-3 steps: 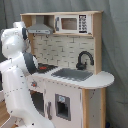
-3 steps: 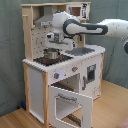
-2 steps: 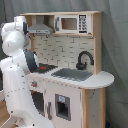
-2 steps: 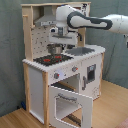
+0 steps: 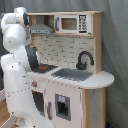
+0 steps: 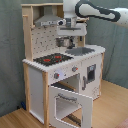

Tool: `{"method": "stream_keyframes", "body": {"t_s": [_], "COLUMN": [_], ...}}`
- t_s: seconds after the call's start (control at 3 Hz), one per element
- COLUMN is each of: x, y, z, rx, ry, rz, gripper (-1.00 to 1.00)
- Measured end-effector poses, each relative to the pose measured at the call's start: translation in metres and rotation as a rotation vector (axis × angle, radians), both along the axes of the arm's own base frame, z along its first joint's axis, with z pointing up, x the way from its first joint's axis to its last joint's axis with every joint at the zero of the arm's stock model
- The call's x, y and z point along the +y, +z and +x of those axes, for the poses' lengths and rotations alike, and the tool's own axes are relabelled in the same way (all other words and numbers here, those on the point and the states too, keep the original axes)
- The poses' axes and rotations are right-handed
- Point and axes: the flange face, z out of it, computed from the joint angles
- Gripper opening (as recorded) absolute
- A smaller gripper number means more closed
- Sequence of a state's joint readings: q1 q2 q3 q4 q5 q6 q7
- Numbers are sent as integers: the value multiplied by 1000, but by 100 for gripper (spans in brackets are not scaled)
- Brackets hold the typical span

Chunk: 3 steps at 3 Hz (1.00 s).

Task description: Play with the kitchen

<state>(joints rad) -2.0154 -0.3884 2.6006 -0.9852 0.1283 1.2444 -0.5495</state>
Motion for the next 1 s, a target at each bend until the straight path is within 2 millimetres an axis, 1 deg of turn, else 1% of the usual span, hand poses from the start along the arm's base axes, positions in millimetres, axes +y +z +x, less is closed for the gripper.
{"method": "stream_keyframes", "body": {"t_s": [0.33, 0.67, 1.0], "x": [-22, -52, -78], "y": [16, 19, 14], "z": [-12, -14, -14], "rx": [31, 59, 82], "ry": [-15, -42, -63], "rz": [-51, -85, -106], "gripper": [-100, -100, -100]}}
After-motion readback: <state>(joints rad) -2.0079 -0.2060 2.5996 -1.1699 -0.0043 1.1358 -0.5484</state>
